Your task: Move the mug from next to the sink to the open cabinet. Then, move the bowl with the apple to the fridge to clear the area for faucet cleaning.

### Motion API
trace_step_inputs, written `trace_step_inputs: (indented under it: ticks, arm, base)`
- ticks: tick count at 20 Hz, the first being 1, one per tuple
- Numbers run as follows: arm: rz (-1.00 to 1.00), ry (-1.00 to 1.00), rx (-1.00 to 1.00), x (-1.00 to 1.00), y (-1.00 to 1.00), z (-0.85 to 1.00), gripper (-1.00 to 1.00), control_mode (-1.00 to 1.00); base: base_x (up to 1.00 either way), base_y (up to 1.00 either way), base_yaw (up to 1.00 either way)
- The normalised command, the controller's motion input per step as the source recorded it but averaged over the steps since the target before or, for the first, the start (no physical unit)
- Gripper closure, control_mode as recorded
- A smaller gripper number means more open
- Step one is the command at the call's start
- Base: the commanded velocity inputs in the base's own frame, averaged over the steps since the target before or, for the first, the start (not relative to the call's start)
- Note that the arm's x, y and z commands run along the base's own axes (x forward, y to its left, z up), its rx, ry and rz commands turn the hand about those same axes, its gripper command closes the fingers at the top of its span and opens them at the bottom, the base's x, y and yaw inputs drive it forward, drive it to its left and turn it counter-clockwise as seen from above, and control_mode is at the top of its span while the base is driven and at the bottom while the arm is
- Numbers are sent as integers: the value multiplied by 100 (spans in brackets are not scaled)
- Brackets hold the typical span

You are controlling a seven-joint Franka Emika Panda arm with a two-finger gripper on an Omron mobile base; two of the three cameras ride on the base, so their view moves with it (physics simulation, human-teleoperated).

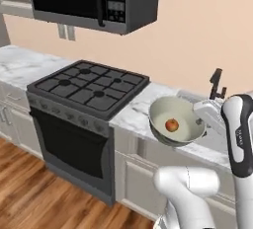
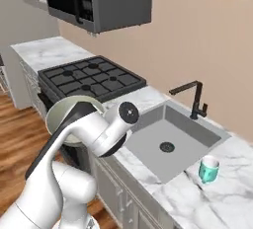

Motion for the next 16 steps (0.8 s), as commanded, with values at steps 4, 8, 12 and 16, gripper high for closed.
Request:
trace_step_inputs:
  ticks: [4, 8, 12, 16]
  arm:
    - [0, 0, 0, 0, 0, 0, 100, 100]
    - [0, 0, 0, 0, 0, 0, 100, 100]
    - [0, 0, 0, 0, 0, 0, 100, 100]
    - [0, 0, 0, 0, 0, 0, 100, 100]
  base:
    - [16, 67, 72]
    - [38, 72, 65]
    - [90, 94, 43]
    - [100, 100, 26]
